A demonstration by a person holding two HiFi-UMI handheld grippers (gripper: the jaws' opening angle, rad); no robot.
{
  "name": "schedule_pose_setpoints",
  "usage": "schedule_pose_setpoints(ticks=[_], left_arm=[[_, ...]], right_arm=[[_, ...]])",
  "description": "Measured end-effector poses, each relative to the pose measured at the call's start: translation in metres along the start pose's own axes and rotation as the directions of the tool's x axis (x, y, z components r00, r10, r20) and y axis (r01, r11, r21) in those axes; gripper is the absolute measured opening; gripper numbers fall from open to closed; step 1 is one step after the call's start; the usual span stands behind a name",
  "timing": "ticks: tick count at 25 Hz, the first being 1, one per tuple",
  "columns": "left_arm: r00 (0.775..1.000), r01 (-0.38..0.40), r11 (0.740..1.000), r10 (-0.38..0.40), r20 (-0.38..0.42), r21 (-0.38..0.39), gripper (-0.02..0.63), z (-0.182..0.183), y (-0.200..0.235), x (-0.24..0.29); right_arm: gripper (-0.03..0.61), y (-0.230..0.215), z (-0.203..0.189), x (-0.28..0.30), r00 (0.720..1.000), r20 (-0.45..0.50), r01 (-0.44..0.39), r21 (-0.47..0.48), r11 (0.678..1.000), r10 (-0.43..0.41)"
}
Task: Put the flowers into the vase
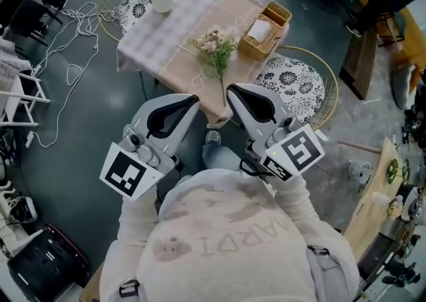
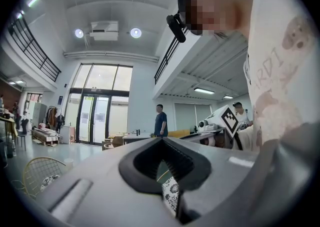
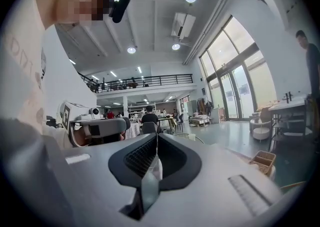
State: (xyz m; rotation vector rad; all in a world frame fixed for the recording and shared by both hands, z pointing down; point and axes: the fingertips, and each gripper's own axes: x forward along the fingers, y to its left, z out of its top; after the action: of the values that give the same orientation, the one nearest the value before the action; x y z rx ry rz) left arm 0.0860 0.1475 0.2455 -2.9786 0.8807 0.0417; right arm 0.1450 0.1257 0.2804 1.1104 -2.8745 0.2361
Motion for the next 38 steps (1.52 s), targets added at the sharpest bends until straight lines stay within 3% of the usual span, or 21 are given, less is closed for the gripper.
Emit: schedule_pose_setpoints(ticks=[11, 20, 28, 38], left_arm=[[1.0, 0.007, 1.0, -0.007, -0.013, 0.024, 0.001, 0.001, 0.034, 0.05], [0.997, 0.074, 0.997, -0.074, -0.026, -0.003, 0.001, -0.013, 0.055, 0.074], [0.982, 0.183, 0.983, -0.184, -0.051, -0.032, 0.001, -0.033, 0.088, 0.099], [0.957, 0.272, 0.958, -0.279, -0.075, -0.096, 0.001, -0.061, 0.143, 0.12]], right_arm=[[0.035, -0.069, -0.011, 0.026, 0.999, -0.045, 0.024, 0.04, 0.999, -0.022], [0.037, -0.11, -0.059, 0.048, 0.972, -0.205, 0.141, 0.102, 0.985, -0.118], [0.052, -0.145, -0.12, 0.076, 0.902, -0.39, 0.256, 0.137, 0.957, -0.185], [0.066, -0.173, -0.215, 0.104, 0.753, -0.629, 0.376, 0.171, 0.911, -0.193]])
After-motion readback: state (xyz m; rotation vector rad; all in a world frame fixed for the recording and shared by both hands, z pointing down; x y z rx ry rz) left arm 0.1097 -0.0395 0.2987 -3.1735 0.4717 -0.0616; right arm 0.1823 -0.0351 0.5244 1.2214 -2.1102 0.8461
